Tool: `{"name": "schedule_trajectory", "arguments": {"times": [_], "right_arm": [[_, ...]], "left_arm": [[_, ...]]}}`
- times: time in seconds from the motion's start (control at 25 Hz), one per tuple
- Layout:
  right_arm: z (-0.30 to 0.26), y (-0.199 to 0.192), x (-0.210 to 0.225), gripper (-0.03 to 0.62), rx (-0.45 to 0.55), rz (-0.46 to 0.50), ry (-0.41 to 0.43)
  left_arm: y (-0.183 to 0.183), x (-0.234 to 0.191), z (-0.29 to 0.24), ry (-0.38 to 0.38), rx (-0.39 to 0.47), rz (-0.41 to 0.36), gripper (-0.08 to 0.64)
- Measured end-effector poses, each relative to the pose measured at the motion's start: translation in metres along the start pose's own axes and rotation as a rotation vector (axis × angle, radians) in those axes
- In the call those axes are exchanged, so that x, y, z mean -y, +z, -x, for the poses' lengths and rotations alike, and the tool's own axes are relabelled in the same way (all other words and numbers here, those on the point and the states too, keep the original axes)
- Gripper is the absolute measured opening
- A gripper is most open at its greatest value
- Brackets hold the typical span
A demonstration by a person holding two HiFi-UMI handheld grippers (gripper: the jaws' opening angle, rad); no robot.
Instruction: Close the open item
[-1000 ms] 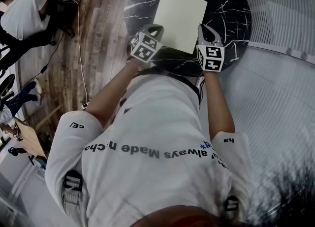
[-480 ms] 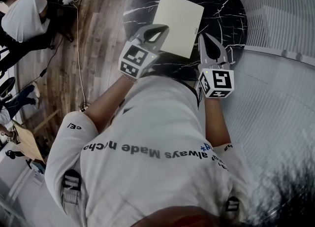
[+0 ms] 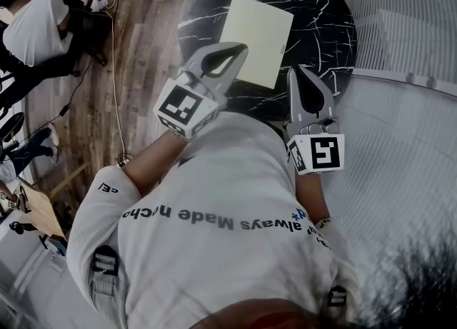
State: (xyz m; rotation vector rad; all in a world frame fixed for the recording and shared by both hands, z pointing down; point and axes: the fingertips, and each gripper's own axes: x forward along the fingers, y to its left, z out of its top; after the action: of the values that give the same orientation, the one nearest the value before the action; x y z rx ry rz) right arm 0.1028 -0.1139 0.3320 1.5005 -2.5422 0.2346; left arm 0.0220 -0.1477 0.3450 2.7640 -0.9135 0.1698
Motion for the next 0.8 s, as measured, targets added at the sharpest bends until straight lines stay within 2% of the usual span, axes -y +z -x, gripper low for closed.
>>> {"name": "schedule_trajectory", "arguments": {"times": [0.32, 0.8], "right_arm": [[0.007, 0.007, -0.006, 0.003, 0.007, 0.002, 0.003], [0.005, 0.003, -0.006, 0.003, 0.008, -0.002, -0.004]], "left_arm": [[0.012, 0.011, 0.003, -0.012, 0.036, -0.041, 0.003], [0.000, 0.011, -0.001, -0.024, 0.006, -0.048, 0.003]]}}
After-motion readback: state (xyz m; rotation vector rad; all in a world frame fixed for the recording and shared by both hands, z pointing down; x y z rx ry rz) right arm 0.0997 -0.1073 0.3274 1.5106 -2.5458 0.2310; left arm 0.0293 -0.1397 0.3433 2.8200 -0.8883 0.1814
